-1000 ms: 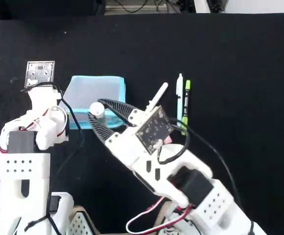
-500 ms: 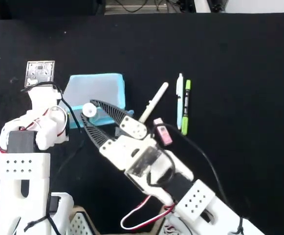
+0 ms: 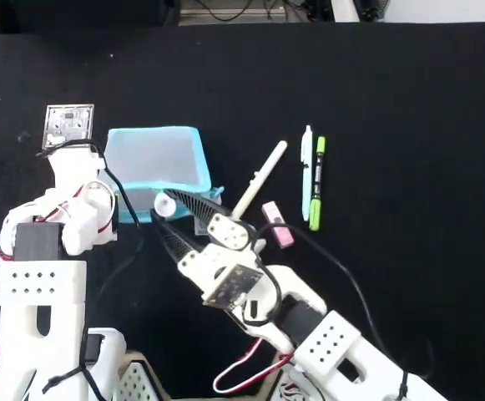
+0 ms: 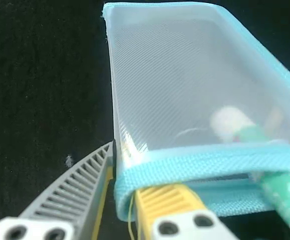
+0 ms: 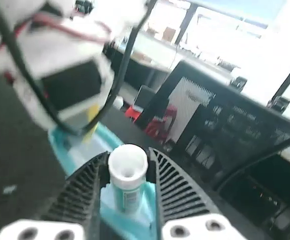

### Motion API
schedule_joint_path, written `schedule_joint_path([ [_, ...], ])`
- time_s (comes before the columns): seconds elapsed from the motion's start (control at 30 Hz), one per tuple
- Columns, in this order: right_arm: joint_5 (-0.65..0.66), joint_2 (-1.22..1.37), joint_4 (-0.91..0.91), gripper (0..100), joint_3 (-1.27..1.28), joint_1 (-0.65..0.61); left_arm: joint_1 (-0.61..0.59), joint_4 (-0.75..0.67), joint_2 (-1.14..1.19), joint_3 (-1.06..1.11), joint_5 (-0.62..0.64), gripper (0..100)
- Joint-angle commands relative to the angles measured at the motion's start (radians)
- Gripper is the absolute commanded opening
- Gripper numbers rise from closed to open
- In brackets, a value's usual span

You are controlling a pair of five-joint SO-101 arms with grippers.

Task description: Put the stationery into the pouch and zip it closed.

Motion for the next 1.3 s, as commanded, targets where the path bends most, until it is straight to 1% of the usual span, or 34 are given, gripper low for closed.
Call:
schedule_joint_path([
  [0.0, 0.008, -0.012, -0.017, 1.1, 0.015, 0.008, -0.013, -0.003, -0.009, -0.039, 0.009, 3],
  [0.17, 0.008, -0.012, -0.015, 1.1, 0.035, 0.006, -0.013, -0.003, -0.009, -0.038, 0.008, 3],
  [0.23, 0.008, -0.012, 0.029, 1.1, 0.018, 0.006, -0.013, -0.003, -0.009, -0.038, 0.008, 3],
  [0.43, 0.003, -0.004, 0.367, 1.1, -0.189, 0.006, -0.012, -0.003, -0.009, -0.038, 0.011, 3],
  [0.53, 0.002, -0.004, 0.474, 1.1, -0.285, 0.006, -0.012, -0.003, -0.009, -0.038, 0.011, 3],
  [0.6, 0.002, -0.002, 0.499, 1.1, -0.317, 0.006, -0.012, -0.003, -0.009, -0.038, 0.011, 3],
  [0.93, -0.005, -0.001, 0.508, 1.1, -0.355, 0.006, -0.012, -0.003, -0.009, -0.036, 0.011, 3],
  [1.13, -0.175, -0.001, 0.638, 1.1, -0.463, 0.006, -0.012, -0.003, -0.009, -0.036, 0.008, 3],
  [1.27, -0.181, -0.001, 0.654, 1.1, -0.484, 0.006, -0.010, -0.003, -0.009, -0.036, 0.011, 3],
])
